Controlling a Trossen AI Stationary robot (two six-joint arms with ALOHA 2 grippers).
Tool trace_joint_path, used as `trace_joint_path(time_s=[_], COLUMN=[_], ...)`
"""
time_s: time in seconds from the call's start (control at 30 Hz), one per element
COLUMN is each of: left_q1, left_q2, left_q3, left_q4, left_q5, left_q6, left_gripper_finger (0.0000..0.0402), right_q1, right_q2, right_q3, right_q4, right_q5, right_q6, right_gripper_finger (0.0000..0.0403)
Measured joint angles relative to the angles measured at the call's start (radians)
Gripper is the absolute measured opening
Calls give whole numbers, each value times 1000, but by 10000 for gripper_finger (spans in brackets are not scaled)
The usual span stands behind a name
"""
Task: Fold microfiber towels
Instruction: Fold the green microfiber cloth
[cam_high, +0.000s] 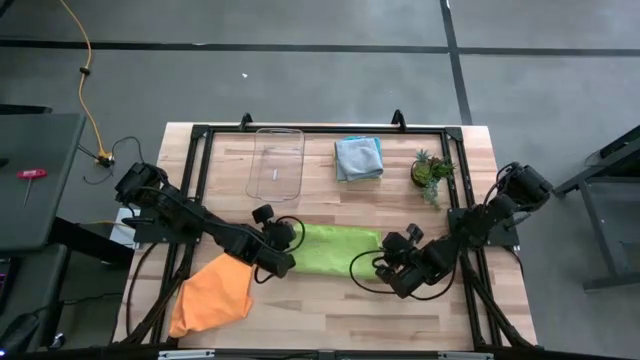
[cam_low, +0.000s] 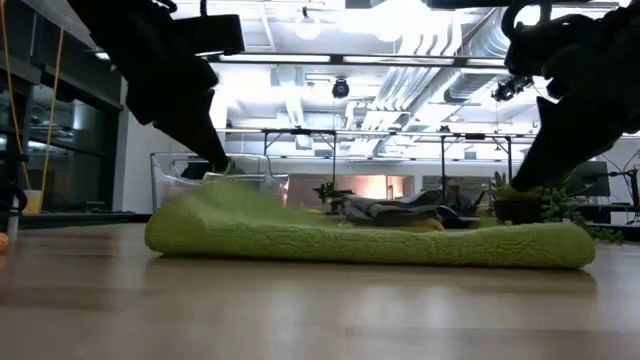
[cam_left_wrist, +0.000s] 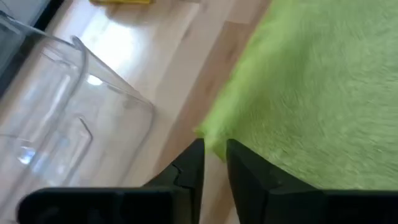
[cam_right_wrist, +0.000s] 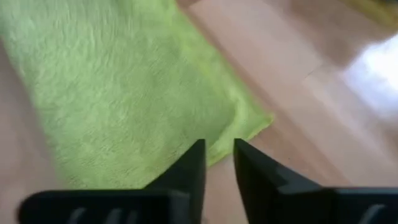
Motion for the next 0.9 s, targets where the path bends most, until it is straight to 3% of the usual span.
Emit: trace_joint_path(time_s=[0.27, 0.43, 0.53, 0.67, 0.8, 0.9], left_q1=[29, 26, 7, -32, -48, -27], left_q2=[-36, -145, -230, -341, -407, -427], left_q3=[0, 0, -20, -141, -318, -395], left_q4=[-23, -75, -28, 264, 699, 895], left_q5=[-27, -36, -97, -78, 145, 314], left_q6=[127, 154, 166, 287, 436, 496], left_gripper_finger=[124, 145, 149, 146, 143, 143], right_q1=[1, 54, 88, 135, 153, 147], right_q2=[-10, -40, -66, -81, -81, -80], right_q3=[0, 0, 0, -19, -88, -147], right_q4=[-157, -289, -339, -316, -139, 64], right_q5=[80, 123, 189, 278, 286, 282], right_q6=[16, 106, 186, 254, 253, 167], right_gripper_finger=[162, 180, 181, 181, 181, 181])
